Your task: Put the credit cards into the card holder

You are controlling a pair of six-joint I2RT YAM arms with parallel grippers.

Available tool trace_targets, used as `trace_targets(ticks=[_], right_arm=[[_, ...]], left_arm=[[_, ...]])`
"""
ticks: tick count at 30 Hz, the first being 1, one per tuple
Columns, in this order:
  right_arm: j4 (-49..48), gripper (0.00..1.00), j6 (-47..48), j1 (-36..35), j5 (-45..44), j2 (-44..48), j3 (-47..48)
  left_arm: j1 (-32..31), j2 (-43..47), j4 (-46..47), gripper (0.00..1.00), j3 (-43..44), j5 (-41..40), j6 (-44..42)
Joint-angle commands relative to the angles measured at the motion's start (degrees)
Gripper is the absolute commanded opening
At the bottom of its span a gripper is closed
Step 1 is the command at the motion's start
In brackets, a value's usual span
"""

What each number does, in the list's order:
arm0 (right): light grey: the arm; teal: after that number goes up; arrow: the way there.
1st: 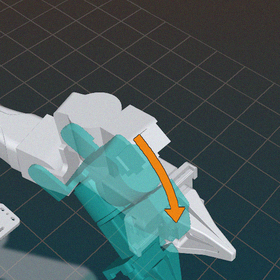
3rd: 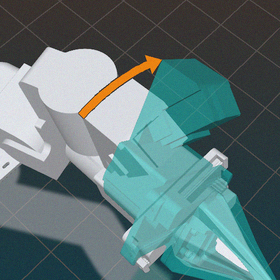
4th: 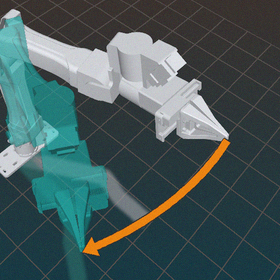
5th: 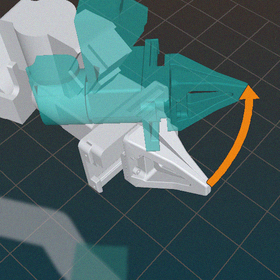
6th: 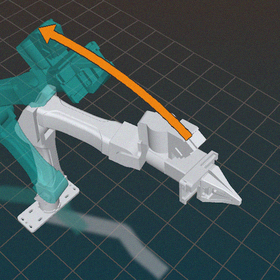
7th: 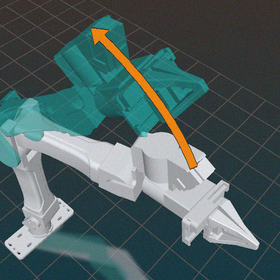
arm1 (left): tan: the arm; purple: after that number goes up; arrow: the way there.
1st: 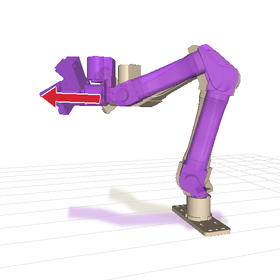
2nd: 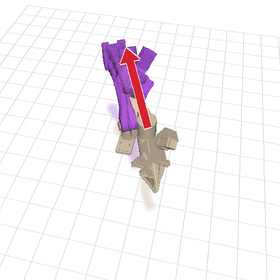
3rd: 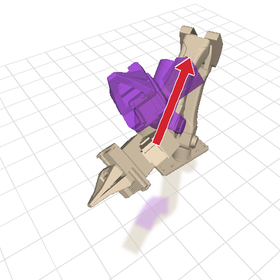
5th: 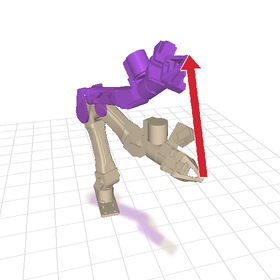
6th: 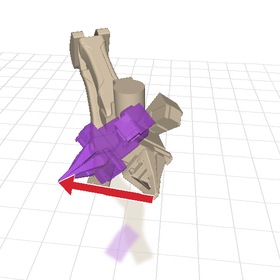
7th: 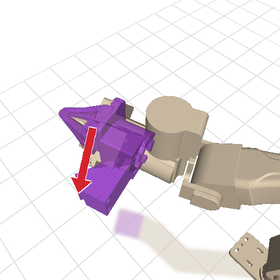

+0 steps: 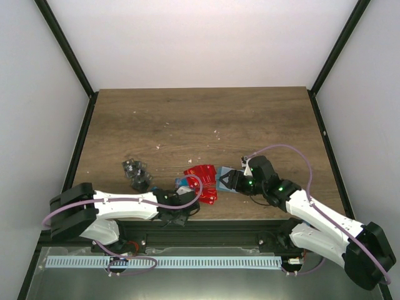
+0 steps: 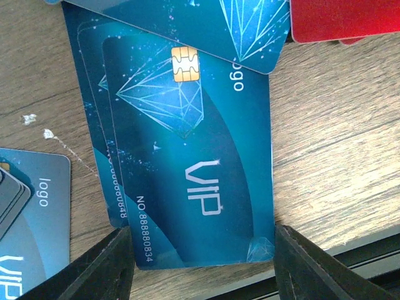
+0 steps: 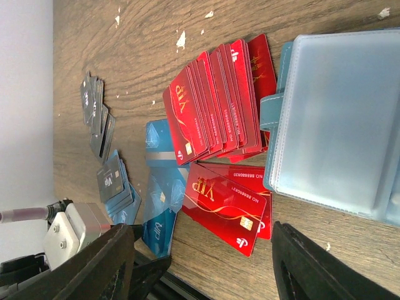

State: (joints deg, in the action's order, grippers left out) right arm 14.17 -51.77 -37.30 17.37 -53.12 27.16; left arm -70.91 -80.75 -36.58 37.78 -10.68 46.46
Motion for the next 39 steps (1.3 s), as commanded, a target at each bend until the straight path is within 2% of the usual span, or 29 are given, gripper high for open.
trace_targets(ticks=[1,11,29,39], right_arm=[[0.6,0.62,-0.6,-0.5,-0.5,0.9,-0.7],[1.0,0.62,-0.8,-0.5,-0.2,1.7,-0.5],[-0.2,0.62,-2.2,-0.6,2.2,3.4,-0.5],[-4.8,0.62,-3.3,-0.5,7.5,5.0,-0.8]], left_arm=[[-0.9,-1.5,-1.9,0.60,-0.4,0.1,1.9],[-1.6,2.3,-4.9,0.58,0.7,-0.6,3.8],[-1.6,16.0,-8.3,0.58,2.4,6.9,1.9],[-1.3,21.2,-0.4,0.59,4.3,10.9,-0.1]])
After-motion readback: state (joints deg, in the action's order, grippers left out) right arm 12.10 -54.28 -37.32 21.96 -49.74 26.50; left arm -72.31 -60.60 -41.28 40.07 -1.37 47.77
